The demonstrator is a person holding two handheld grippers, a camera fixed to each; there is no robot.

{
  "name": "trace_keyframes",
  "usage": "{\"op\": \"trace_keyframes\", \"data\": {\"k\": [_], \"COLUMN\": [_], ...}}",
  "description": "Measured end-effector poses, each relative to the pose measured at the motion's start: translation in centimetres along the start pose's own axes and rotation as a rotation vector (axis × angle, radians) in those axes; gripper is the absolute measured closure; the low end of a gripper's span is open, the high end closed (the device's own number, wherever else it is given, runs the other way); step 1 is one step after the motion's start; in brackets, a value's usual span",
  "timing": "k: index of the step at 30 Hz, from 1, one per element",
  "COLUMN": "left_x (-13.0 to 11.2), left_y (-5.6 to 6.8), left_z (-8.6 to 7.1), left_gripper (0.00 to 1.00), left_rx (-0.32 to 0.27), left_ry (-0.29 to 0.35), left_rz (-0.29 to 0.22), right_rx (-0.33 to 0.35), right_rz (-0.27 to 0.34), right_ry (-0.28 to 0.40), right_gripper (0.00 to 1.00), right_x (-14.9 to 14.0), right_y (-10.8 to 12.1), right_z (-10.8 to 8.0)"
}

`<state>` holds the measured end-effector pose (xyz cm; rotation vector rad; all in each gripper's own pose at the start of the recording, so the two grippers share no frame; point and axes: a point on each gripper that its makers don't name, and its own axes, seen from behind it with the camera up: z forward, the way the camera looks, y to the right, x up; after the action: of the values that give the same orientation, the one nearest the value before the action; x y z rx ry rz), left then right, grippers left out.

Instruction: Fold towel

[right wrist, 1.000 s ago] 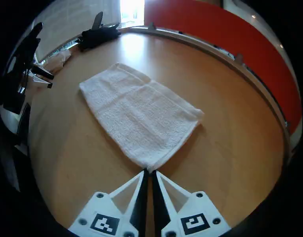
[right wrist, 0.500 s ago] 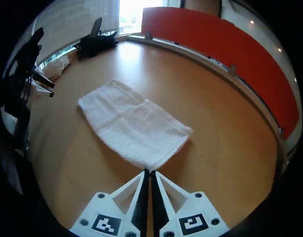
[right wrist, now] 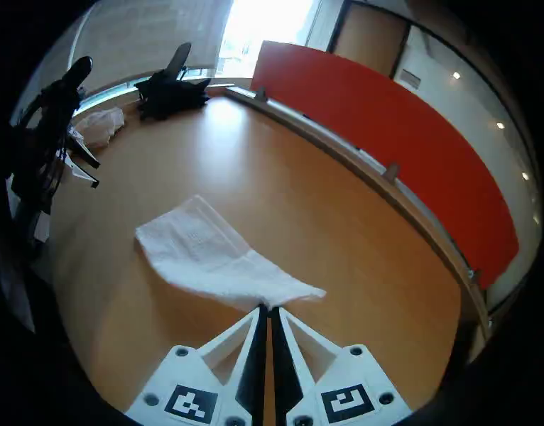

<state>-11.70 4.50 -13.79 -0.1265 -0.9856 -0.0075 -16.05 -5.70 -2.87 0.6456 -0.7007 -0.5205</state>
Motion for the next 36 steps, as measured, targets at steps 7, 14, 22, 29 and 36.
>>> {"op": "trace_keyframes", "data": {"k": [7,14,22,29,36], "left_x": [0.2,0.1,0.0,-0.2,-0.5], "left_y": [0.1,0.3,0.4,0.0,-1.2], "left_z": [-0.2,-0.1,-0.3,-0.7,-1.4], "left_gripper": [0.05,0.04,0.04,0.05,0.05], "left_rx": [-0.004,-0.007,-0.007,-0.002,0.009], "left_ry": [0.003,0.001,0.003,0.006,0.011], "left_rz": [0.002,0.002,-0.002,-0.019,-0.044], "right_rx": [-0.026,-0.024,0.021,0.091,0.174], "right_rz": [-0.026,-0.032,-0.061,-0.084,-0.109], "right_ry": [0.016,0.019,0.037,0.056,0.057], "right_gripper": [0.96,0.96,0.95,0.95,0.95], "right_x": [0.8,1.0,2.4,4.3,5.5], "right_y": [1.1,1.1,-1.1,-4.6,-8.7], "right_z": [-1.9,-2.2,-0.9,1.4,3.6]}}
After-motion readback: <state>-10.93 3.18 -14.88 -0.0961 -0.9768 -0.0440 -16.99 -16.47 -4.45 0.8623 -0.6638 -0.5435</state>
